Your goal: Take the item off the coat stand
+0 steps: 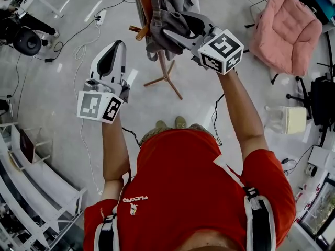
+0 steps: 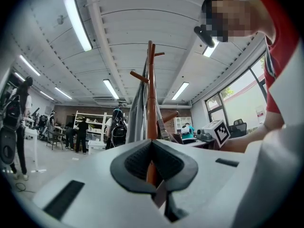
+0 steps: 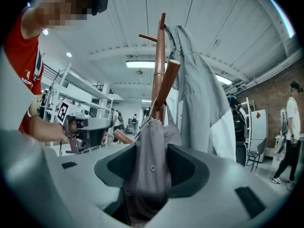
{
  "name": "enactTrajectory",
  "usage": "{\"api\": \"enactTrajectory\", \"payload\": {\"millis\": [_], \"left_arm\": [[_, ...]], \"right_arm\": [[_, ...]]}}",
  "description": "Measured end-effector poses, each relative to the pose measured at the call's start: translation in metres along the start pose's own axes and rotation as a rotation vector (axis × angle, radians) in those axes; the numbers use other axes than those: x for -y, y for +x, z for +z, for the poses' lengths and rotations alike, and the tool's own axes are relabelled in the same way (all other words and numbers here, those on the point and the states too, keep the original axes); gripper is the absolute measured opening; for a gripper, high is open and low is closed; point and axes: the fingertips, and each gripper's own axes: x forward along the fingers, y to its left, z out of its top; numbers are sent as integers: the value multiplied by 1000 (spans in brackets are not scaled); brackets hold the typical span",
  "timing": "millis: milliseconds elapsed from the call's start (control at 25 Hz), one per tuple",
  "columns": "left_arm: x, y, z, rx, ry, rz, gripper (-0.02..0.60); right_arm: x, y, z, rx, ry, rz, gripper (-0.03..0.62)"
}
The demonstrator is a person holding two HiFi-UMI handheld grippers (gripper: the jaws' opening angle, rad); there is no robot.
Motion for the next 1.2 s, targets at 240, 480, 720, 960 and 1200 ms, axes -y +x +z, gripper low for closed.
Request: {"api": "enactTrajectory", "payload": {"millis": [240, 480, 720, 960, 1200], "left_arm": [[-2, -4, -3, -8, -6, -4, 9], [-4, -7, -5, -9, -12, -19, 9], [-6, -11, -3, 4, -13, -34, 9], [-1, -8, 0, 14, -10, -60, 9], [6, -6, 6, 34, -8, -92, 9]], "right_arm": [[-3, -1, 4, 18, -59, -28, 44], [-3, -4, 15, 34, -110, -80, 31], [-3, -17, 36, 77, -149, -141, 31], [2, -35, 51, 108, -162, -191, 31], [2, -54, 58, 123, -160, -242, 31]]}}
